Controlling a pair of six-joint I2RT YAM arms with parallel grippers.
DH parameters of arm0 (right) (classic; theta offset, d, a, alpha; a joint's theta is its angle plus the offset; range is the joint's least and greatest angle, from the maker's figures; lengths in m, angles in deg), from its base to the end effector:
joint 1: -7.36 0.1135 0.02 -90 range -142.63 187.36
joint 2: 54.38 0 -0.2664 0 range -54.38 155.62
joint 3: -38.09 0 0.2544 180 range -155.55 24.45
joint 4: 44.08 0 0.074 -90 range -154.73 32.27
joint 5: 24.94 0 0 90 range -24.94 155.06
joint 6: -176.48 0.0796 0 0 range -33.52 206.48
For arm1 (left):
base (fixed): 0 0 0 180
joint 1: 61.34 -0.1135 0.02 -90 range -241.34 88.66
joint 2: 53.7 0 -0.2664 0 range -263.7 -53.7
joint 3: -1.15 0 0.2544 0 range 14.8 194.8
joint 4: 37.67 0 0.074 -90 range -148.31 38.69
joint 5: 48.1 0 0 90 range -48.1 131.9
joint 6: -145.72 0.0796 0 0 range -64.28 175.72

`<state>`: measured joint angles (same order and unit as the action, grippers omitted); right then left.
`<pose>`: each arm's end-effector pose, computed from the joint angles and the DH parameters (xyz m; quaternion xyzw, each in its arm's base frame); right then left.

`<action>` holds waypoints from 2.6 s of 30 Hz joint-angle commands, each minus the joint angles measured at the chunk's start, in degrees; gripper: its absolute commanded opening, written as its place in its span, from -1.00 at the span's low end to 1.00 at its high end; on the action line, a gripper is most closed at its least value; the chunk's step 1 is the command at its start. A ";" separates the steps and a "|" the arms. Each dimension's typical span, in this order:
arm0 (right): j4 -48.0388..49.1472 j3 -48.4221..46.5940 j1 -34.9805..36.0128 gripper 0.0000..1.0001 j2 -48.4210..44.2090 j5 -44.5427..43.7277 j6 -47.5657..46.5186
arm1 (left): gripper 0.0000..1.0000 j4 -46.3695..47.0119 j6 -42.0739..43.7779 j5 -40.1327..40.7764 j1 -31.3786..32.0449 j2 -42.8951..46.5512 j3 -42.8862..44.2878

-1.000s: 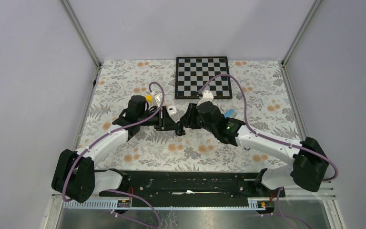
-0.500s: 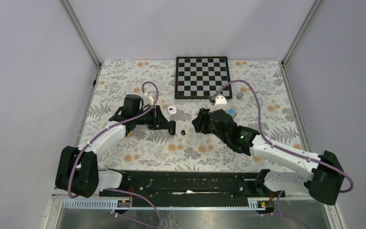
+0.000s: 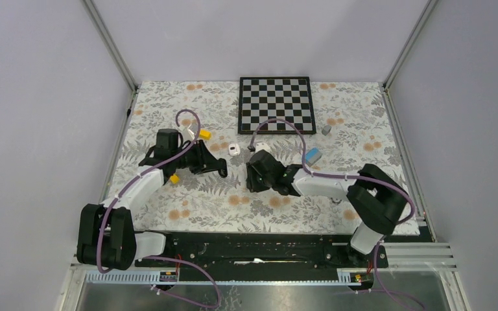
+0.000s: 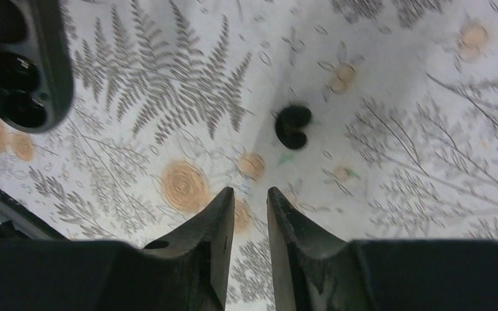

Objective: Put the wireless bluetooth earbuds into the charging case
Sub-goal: Pick up the earbud from the center of the board.

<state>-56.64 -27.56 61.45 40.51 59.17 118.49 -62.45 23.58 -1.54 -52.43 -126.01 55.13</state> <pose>0.2288 0.3021 0.1526 -0.1540 0.8988 0.2441 0.3300 0.2649 -0.0969 0.1972 -0.0274 0.8645 -0.4476 0.2271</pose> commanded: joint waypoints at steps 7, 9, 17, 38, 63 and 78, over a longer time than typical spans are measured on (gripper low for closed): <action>0.54 -11.68 0.76 -0.38 9.56 0.16 -3.94 | -1.00 1.21 -1.07 1.91 -2.82 3.56 -1.32; -0.49 -13.05 0.76 -0.39 10.75 -0.52 -4.14 | -1.00 0.97 -0.87 1.78 -3.05 3.53 -1.23; -3.64 -13.45 0.76 -0.38 11.41 -3.10 -4.48 | -1.00 1.38 -0.81 1.27 -3.37 3.09 -1.09; -5.65 -15.05 0.76 -0.29 13.48 -7.82 -6.28 | -1.00 1.58 -0.89 0.77 -3.55 3.39 -1.23; -10.08 -15.50 0.93 -0.60 12.42 -15.19 -9.05 | -1.00 2.54 -1.38 0.17 -3.55 2.29 -1.31; -8.59 -9.93 0.85 -1.00 -1.62 -11.69 -6.73 | -1.00 4.54 -1.98 -2.40 -3.50 2.02 -1.92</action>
<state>-66.79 -39.43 62.13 47.47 46.05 110.20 -61.99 22.38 -1.41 -55.69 -124.26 53.65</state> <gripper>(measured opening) 0.022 0.277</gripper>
